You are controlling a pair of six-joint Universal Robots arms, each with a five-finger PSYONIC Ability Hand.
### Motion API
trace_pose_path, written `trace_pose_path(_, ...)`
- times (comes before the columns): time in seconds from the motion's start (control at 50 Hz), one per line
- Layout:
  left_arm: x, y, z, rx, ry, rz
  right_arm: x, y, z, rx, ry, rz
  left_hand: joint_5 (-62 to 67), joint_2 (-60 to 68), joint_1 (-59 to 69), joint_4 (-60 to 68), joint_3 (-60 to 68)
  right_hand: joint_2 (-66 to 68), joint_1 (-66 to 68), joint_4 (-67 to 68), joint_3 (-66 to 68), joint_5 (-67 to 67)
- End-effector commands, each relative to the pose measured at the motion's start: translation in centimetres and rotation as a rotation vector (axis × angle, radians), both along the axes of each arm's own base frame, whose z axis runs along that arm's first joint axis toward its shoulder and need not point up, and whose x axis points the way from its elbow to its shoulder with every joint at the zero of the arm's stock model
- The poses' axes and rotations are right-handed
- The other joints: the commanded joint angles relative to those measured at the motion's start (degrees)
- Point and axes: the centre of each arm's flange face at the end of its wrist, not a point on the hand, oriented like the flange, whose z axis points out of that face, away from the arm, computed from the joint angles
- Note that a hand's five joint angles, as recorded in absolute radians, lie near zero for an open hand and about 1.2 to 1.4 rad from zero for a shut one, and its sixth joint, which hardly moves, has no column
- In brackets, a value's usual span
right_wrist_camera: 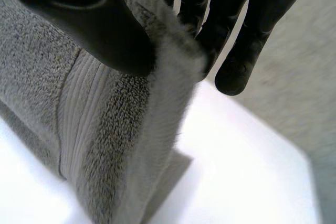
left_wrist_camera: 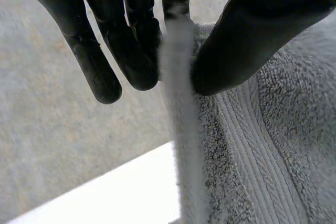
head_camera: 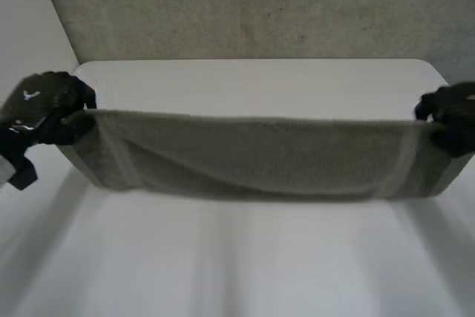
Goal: Fold the towel.
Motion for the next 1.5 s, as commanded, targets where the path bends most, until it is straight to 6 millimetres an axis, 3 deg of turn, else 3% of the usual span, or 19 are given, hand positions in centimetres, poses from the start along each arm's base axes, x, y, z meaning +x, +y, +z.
trace_pose_path(0.02, -2.0, -3.7, -4.4, 0.066, 0.003, -0.027, 2.6, -2.5, -5.1, 0.103, 0.066, 0.014, 4.79, 2.10, 5.44, 1.85, 2.53, 2.92, 3.14, 2.69, 2.45, 2.65)
trace_pose_path(0.14, -2.7, -6.8, -6.7, 0.107, -0.014, -0.010, 3.0, -5.4, -7.6, 0.084, 0.096, -0.045, 4.79, 2.10, 5.44, 1.85, 2.53, 2.92, 3.14, 2.69, 2.45, 2.65)
trace_pose_path(0.38, -4.4, -10.9, -8.6, 0.092, -0.027, 0.016, 3.6, -8.8, -8.4, -0.053, 0.067, -0.165, 4.79, 2.10, 5.44, 1.85, 2.53, 2.92, 3.14, 2.69, 2.45, 2.65)
trace_pose_path(0.54, -6.0, -11.2, -9.4, 0.104, -0.031, -0.019, 5.3, -10.0, -9.8, -0.090, 0.064, -0.146, 4.79, 2.10, 5.44, 1.85, 2.53, 2.92, 3.14, 2.69, 2.45, 2.65)
trace_pose_path(0.74, -6.3, -11.8, -9.5, 0.099, -0.030, 0.010, 6.7, -10.6, -11.1, -0.087, 0.082, -0.170, 4.79, 2.10, 5.44, 1.85, 2.53, 2.92, 3.14, 2.69, 2.45, 2.65)
trace_pose_path(0.76, -6.2, -11.8, -9.5, 0.101, -0.029, 0.019, 6.7, -10.8, -11.2, -0.089, 0.083, -0.173, 3.65, 0.95, 4.30, 0.71, 1.39, -14.34, -14.12, -14.57, -14.81, -14.61)
trace_pose_path(0.78, -6.1, -11.7, -9.6, 0.105, -0.030, 0.028, 6.7, -10.9, -11.2, -0.091, 0.085, -0.175, -16.34, -19.04, -15.70, -19.29, -18.60, -58.81, -58.59, -59.04, -59.28, -59.08)
trace_pose_path(0.8, -6.1, -11.7, -9.6, 0.105, -0.030, 0.029, 6.7, -10.9, -11.2, -0.091, 0.085, -0.175, -16.54, -19.24, -15.90, -19.49, -18.80, -59.25, -59.03, -59.48, -59.73, -59.52)
trace_pose_path(0.84, -6.0, -11.5, -9.5, 0.124, -0.032, 0.050, 6.8, -10.9, -11.1, -0.095, 0.081, -0.171, -36.48, -39.18, -35.83, -39.42, -38.74, -67.08, -66.86, -67.31, -67.55, -67.35)
trace_pose_path(0.92, -5.8, -11.3, -9.3, 0.140, -0.036, 0.085, 6.8, -10.9, -9.7, -0.121, 0.049, -0.177, -44.95, -47.64, -44.30, -47.89, -47.20, -67.08, -66.86, -67.31, -67.55, -67.35)
trace_pose_path(0.98, -5.5, -11.1, -8.2, 0.150, -0.038, 0.126, 6.5, -10.6, -7.2, -0.162, 0.012, -0.190, -48.99, -51.69, -48.35, -51.93, -51.25, -67.08, -66.86, -67.31, -67.55, -67.35)
trace_pose_path(1.0, -5.3, -10.8, -7.6, 0.154, -0.039, 0.143, 6.5, -10.6, -7.2, -0.162, 0.011, -0.190, -50.51, -53.21, -49.86, -53.45, -52.77, -67.08, -66.86, -67.31, -67.55, -67.35)
trace_pose_path(1.04, -5.2, -10.6, -7.0, 0.159, -0.040, 0.154, 6.2, -9.8, -4.7, -0.204, -0.014, -0.205, -51.36, -54.06, -50.71, -54.30, -53.62, -67.08, -66.86, -67.31, -67.55, -67.35)
trace_pose_path(1.16, -4.9, -9.1, -4.8, 0.153, -0.039, 0.174, 6.0, -7.1, -2.4, -0.223, -0.017, -0.197, -52.21, -54.91, -51.56, -55.15, -54.47, -67.08, -66.86, -67.31, -67.55, -67.35)
trace_pose_path(1.28, -4.7, -7.8, -4.2, 0.155, -0.040, 0.189, 6.0, -4.4, -2.9, -0.152, 0.010, -0.172, -52.38, -55.07, -51.73, -55.32, -54.63, -67.08, -66.86, -67.31, -67.55, -67.35)
trace_pose_path(1.32, -4.4, -7.0, -4.2, 0.168, -0.043, 0.215, 5.7, -3.1, -4.0, -0.090, 0.054, -0.164, -52.54, -55.24, -51.89, -55.48, -54.80, -67.08, -66.86, -67.31, -67.55, -67.35)
trace_pose_path(1.5, -4.0, -5.2, -5.8, 0.233, -0.058, 0.251, 5.4, -1.1, -7.6, 0.002, 0.110, -0.103, -55.57, -58.27, -54.92, -58.51, -57.83, -62.28, -62.06, -62.52, -62.76, -62.55)
